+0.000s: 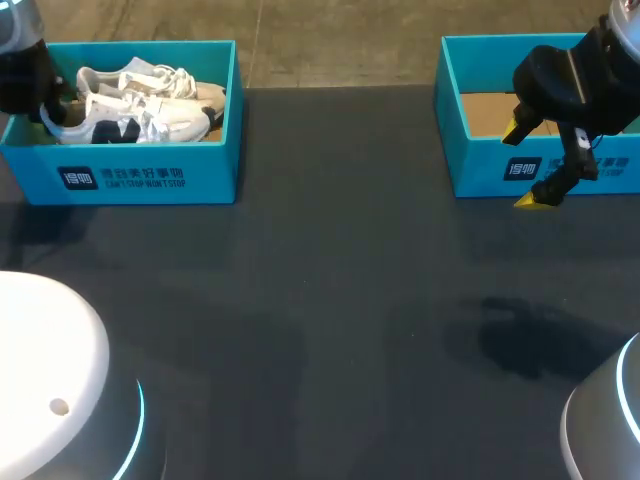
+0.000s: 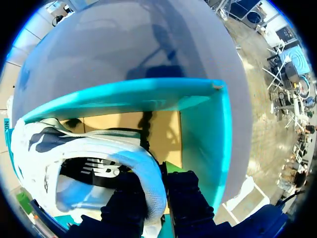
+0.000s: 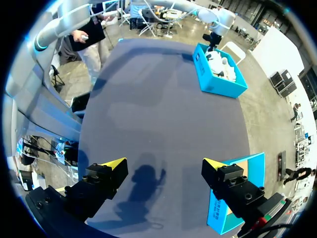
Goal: Take the shoe out of the shoebox, open the shoe tongue, remove and reinsert the insole, then place the shoe into the shoebox
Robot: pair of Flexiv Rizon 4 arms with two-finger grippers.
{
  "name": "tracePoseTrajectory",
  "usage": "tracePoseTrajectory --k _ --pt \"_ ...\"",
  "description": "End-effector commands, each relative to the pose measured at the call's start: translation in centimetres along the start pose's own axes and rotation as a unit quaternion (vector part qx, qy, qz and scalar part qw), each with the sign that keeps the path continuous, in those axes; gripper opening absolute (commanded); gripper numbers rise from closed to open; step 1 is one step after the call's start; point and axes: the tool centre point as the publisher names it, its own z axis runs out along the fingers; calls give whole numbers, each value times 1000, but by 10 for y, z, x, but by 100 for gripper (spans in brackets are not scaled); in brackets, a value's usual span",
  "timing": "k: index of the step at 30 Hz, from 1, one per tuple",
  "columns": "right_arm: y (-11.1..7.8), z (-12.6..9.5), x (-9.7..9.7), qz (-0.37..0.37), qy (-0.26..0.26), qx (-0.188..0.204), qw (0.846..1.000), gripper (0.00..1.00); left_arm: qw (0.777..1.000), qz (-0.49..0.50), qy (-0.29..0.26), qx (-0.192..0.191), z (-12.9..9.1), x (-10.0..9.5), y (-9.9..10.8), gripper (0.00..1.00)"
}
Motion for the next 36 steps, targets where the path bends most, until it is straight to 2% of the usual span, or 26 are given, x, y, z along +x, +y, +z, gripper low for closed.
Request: tracePoseTrajectory --k 1,14,26,36 --pt "1 1 -2 1 2 2 1000 100 1000 -2 2 3 -26 3 2 0" --pt "1 1 -2 1 2 2 1000 100 1000 -20 -5 14 -78 15 10 0" --pt "1 1 -2 1 2 2 1000 100 999 -28 -20 1 -128 25 12 0" --pt "1 1 -2 1 2 2 1000 100 999 -28 -20 1 -128 25 12 0"
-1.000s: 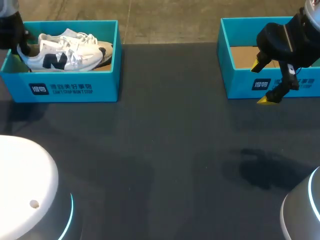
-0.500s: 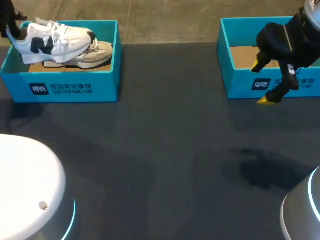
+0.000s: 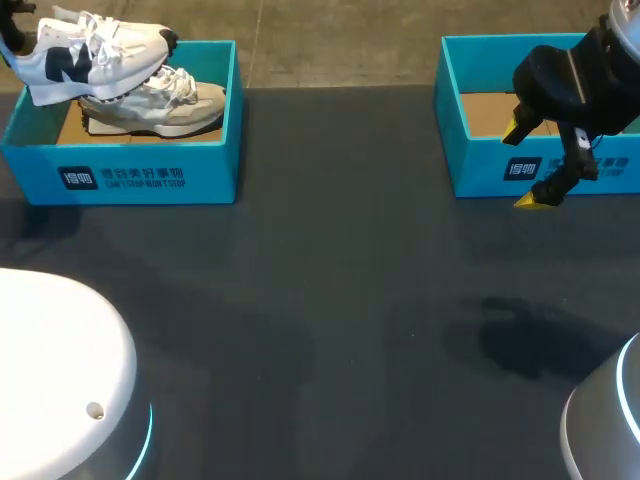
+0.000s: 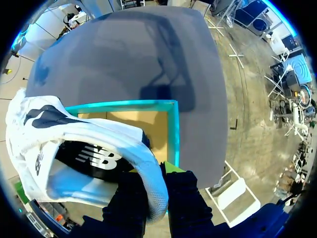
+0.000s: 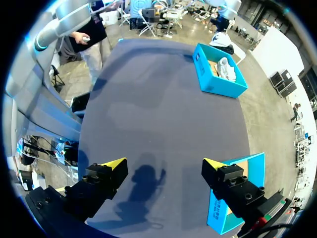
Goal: Take the shoe out of the shoebox, open the shoe tongue, remove and reinsert the insole, then place the shoe into the shoebox
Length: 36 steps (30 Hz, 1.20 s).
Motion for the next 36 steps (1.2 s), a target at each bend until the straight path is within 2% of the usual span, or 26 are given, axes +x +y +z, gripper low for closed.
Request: tracePoseTrajectory --k 1,13,21,27,36 --pt "1 1 -2 1 2 2 1000 100 1000 0 0 0 -2 0 0 0" --pt "1 1 -2 1 2 2 1000 100 1000 0 0 0 -2 0 0 0" --pt "1 1 -2 1 2 2 1000 100 1000 -1 14 0 -19 -12 -27 0" --pt "1 1 -2 1 2 2 1000 100 1000 0 16 -3 -29 -29 -51 0" --pt "1 1 -2 1 2 2 1000 100 1000 4 15 5 -41 -67 -89 0"
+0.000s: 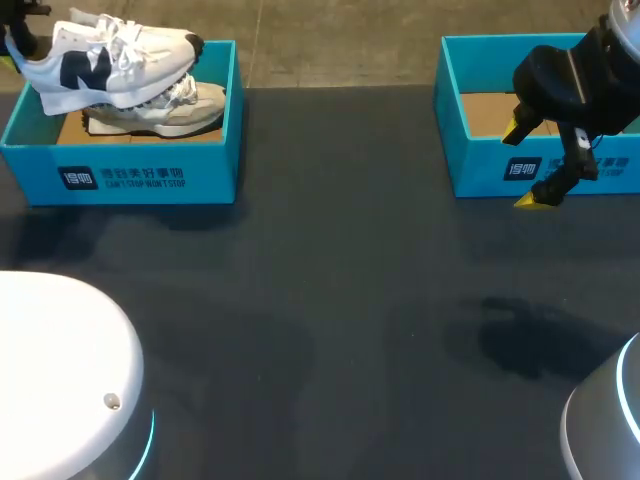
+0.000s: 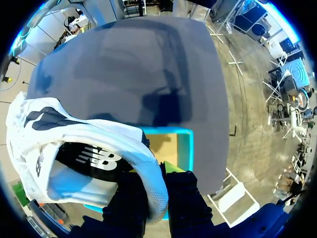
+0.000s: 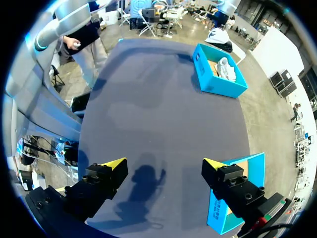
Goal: Take the shoe out of the shoebox, open the shoe tongue, remove and reinsert the insole, then place the shoe into the shoebox
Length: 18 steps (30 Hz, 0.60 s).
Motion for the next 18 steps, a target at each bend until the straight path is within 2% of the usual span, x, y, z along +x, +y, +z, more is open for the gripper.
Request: tracePoseTrajectory --k 1,10,18 --pt "1 1 -2 1 2 2 1000 100 1000 3 5 -17 -9 -19 -29 0" --pt "1 1 -2 1 2 2 1000 100 1000 19 0 -9 -18 -56 -69 0" --pt "1 1 -2 1 2 2 1000 100 1000 29 -3 8 -17 -90 -98 0"
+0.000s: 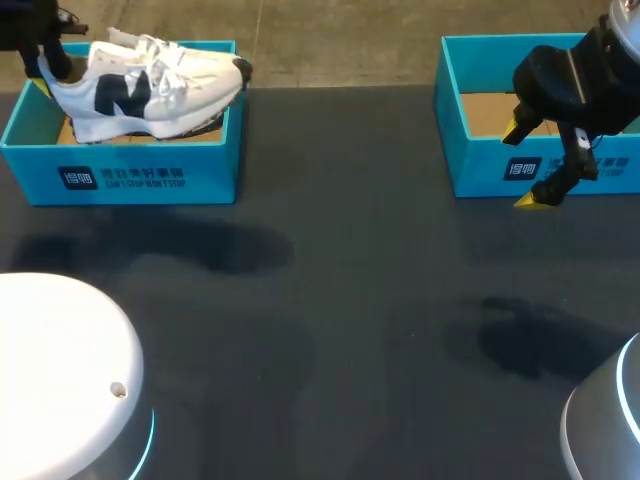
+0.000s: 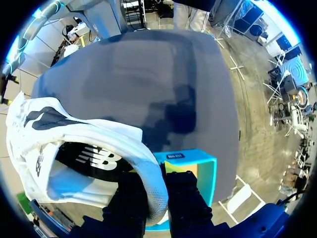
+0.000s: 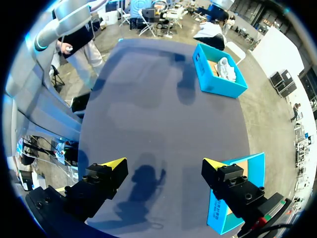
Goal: Take the shoe out of the shoebox, open the shoe tongue, remove and reinsert the insole, then place the shoe into the shoebox
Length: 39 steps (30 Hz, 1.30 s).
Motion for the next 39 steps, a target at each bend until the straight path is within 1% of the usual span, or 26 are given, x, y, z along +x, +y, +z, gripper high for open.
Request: tracePoseTrajectory --k 1,7,8,10,11,21,26,29,34,39 --pt "1 1 -2 1 2 2 1000 100 1000 4 5 -12 1 -17 -17 0" --pt "1 1 -2 1 2 2 1000 100 1000 3 7 7 4 -45 -31 0" --pt "1 1 -2 1 2 2 1000 100 1000 0 23 10 5 -52 -34 0" --pt "1 1 -2 1 2 2 1000 100 1000 4 14 14 6 -58 -36 0" --pt "1 1 -2 1 2 2 1000 100 1000 4 23 19 7 -68 -41 0" --pt "1 1 -2 1 2 2 1000 100 999 9 33 12 13 -114 -64 0" --pt "1 1 -2 1 2 2 1000 100 999 16 36 16 16 -132 -75 0" --pt "1 1 -2 1 2 2 1000 100 999 24 30 25 18 -140 -82 0" --pt "1 1 -2 1 2 2 1000 100 999 27 35 27 25 -152 -95 0" --pt "1 1 -2 1 2 2 1000 100 998 32 37 26 32 -168 -109 0"
